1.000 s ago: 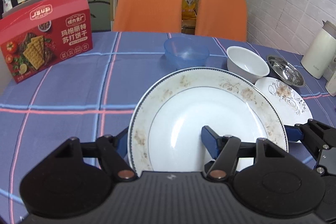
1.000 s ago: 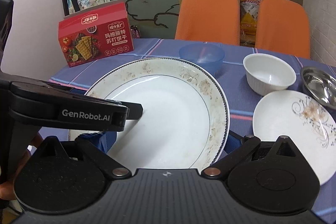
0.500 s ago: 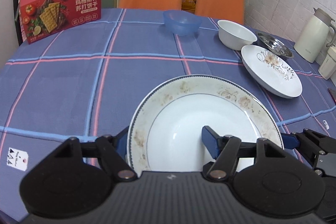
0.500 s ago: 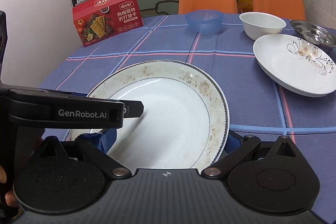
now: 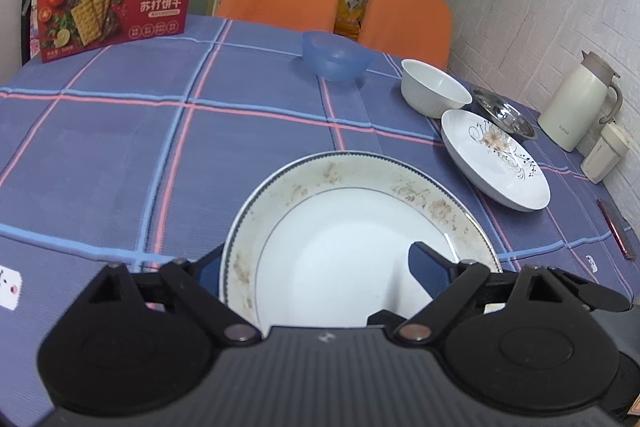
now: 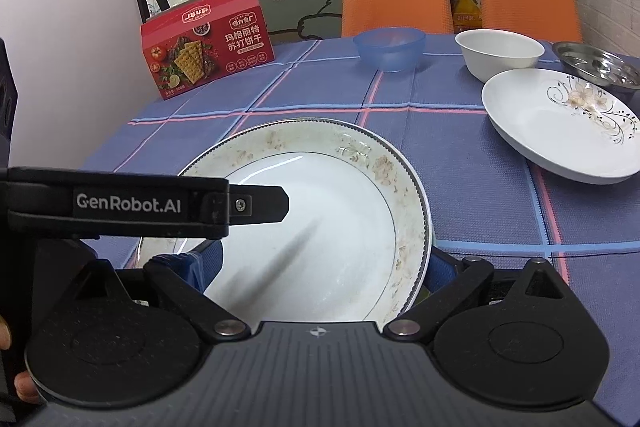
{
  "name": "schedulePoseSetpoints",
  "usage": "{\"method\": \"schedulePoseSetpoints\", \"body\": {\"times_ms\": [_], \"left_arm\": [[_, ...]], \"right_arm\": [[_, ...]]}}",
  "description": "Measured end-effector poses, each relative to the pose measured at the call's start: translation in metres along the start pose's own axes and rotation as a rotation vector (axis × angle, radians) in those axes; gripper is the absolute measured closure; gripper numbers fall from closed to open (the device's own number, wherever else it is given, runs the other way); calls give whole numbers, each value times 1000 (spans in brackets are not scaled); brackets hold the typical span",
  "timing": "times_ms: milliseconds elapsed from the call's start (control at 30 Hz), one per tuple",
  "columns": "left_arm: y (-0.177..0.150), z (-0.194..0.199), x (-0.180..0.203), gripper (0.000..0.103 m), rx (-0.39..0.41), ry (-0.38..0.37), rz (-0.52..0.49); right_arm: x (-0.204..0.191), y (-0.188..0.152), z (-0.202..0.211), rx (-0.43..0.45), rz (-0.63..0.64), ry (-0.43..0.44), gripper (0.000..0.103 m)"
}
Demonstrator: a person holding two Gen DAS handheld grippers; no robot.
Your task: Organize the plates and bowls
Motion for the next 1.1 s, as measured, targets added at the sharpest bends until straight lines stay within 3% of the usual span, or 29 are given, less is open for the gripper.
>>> {"method": "schedulePoseSetpoints", "body": {"times_ms": [100,200,367,533,1100], "left_arm": [[2,7,-2,10,30,-13,19],[12,26,2,9,152,14,-55],[25,41,13,5,235,59,-123],[24,33,25,5,228,129,-164],[31,10,82,5,182,128,-240]], "right_arm": [[1,2,4,30,-5,-18,15],[-1,7,9,59,35,-46,15],[3,10,15,83,26,-46,15],[18,7,25,98,-21,-54,15],[106,-7,74,192,-274,-116,15]]}}
Point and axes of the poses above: each gripper's, at about its wrist camera, not at the fingertips, and z roughly against the way its jaws point, x to its right, y to its top, the point moved 4 cm from there along -z, roughly the way its jaws point, and after that the axes turned 12 degrees about y, right-handed, at the moved point
